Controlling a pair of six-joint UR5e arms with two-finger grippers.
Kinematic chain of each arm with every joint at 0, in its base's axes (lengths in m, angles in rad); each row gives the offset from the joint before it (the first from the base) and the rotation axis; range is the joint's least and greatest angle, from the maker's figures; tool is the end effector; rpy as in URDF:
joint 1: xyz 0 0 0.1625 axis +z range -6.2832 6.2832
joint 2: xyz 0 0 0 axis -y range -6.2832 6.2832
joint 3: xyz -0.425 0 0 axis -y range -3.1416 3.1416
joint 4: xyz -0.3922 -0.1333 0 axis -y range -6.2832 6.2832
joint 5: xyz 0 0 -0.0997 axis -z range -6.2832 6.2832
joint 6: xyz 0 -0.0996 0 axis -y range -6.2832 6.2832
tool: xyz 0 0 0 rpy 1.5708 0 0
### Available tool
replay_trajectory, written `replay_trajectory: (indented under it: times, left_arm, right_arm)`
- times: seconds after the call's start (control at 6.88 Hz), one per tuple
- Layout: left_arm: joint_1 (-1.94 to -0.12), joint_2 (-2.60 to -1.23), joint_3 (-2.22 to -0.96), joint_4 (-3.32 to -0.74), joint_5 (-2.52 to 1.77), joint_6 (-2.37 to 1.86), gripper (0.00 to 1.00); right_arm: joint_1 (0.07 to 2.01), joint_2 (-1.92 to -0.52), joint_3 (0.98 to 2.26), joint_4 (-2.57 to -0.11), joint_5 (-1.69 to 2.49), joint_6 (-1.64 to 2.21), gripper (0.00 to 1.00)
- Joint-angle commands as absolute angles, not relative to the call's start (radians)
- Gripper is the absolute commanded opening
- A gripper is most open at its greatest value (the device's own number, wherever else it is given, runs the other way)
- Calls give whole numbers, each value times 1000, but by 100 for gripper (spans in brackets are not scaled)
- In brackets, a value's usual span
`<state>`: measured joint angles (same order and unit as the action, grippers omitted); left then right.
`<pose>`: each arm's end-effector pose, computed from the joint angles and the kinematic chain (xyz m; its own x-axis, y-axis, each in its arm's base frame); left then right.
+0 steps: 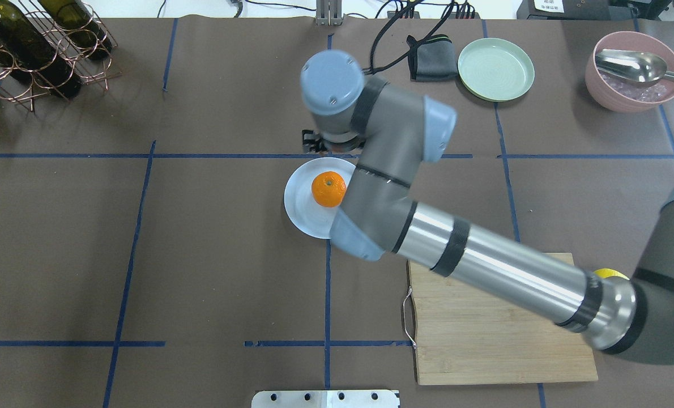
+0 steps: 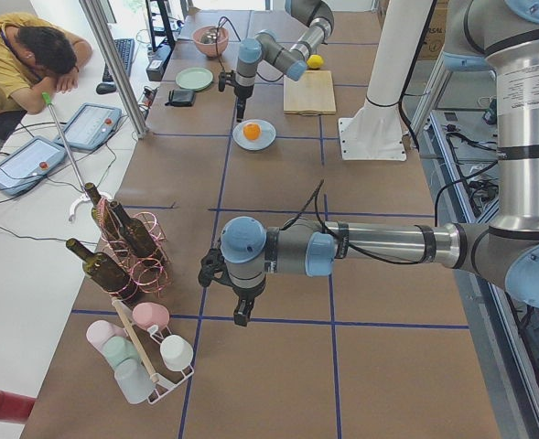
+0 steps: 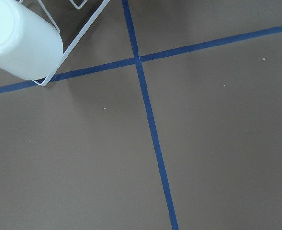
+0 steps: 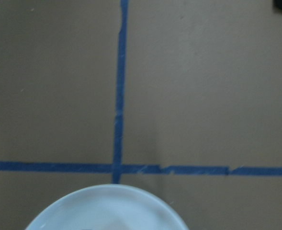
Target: Pick orange to plate
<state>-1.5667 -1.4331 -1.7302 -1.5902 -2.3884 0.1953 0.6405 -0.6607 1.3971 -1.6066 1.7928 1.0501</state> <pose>-0.0589 -0.4364 0.6389 0.6700 0.2261 -0.7071 -0.1367 0.9738 0.1818 -0.5468 -0.5465 0.1699 0.7651 -0.0350 0.6430 -0.1020 0.9793 0.1747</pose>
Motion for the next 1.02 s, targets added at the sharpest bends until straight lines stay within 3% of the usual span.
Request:
replay_trajectory:
  times: [0.0, 0.29, 0.58, 0.87]
  left_arm:
    - [-1566, -1434, -1733, -1586, -2388, 193, 100]
    - [-1568, -1434, -1733, -1586, -2388, 190, 100]
    - [-1568, -1434, -1733, -1585, -2390, 189, 100]
    - [-1569, -1433, -1741, -1585, -2387, 190, 100]
  right_arm:
    - [913, -879, 1633, -1673, 2066, 665, 100]
    - [1160, -1146, 1805, -1758, 2190, 228, 100]
    - [1313, -1245, 1813, -1863, 2209, 2, 100]
    - [1409, -1432, 1809, -1818, 2207, -56, 100]
